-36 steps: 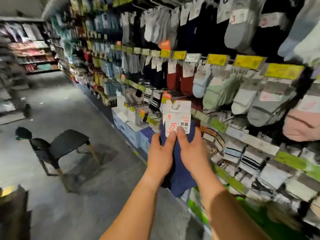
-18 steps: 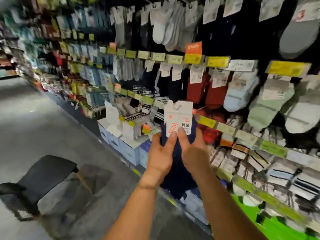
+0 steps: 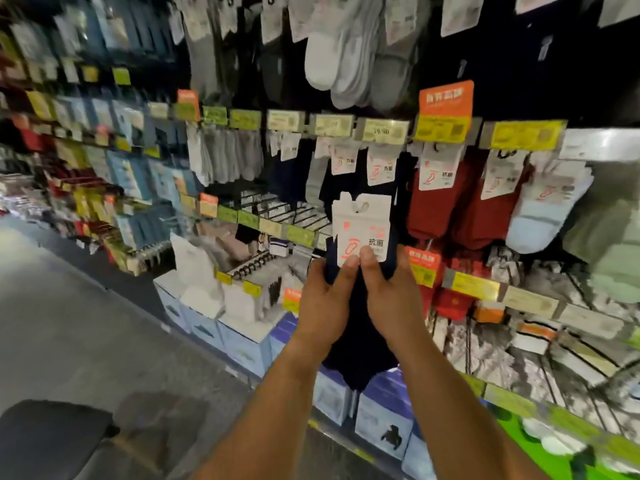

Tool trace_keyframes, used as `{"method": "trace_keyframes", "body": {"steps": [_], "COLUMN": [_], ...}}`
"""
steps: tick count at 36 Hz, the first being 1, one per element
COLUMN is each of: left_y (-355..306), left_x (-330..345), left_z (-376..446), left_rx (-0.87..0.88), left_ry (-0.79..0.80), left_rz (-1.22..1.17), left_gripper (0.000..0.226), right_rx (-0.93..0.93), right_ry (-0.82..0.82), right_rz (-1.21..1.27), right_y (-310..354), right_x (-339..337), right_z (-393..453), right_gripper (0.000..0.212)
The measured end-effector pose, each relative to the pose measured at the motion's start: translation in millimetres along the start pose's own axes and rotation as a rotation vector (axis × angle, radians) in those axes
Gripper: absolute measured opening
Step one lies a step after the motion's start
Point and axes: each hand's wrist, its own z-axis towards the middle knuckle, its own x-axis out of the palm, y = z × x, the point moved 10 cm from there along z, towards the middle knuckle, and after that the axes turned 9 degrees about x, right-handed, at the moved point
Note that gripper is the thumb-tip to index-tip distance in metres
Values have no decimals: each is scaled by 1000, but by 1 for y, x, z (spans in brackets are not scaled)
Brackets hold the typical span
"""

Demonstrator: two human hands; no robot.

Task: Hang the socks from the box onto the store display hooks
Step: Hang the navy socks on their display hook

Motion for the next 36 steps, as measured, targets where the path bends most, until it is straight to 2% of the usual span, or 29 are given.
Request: {"method": "trace_keyframes", "body": {"steps": [3, 5, 7, 14, 19, 23, 27, 30, 33, 36], "left_y": [-1, -1, -4, -30, -36, -40, -40, -42, -43, -42], "left_x": [-6, 0, 10, 44, 64, 77, 83, 89, 98, 111], "left_z": [39, 59, 81, 151, 177, 186, 191, 190, 187, 180], "left_rx": [-23, -69, -85, 61, 61, 51, 54, 61, 82, 69], "left_ry": [40, 93, 157, 358, 500, 608, 621, 631, 611, 587], "left_rz": [-96, -209, -312, -301, -341, -404, -401, -402, -402, -402], "left_gripper": [32, 37, 46, 38, 42, 46, 57, 46, 37, 43], "right_rx": [-3, -18, -65, -104, -90, -89, -98, -84, -115, -115], "right_ry": [-12, -38, -93, -352, -474, -527, -578, -613, -759, -790], "right_rz": [37, 55, 42, 68, 83, 117, 127, 156, 148, 132], "right_y": [17, 29, 46, 72, 82, 88, 87, 84, 80, 78], "right_x": [18, 21, 19, 1, -6, -7, -11, -16, -35, -52], "right_z": [25, 39, 52, 90, 101, 104, 102, 99, 87, 79], "right_gripper": [41, 40, 47, 47, 34, 41, 46, 40, 54, 42]}}
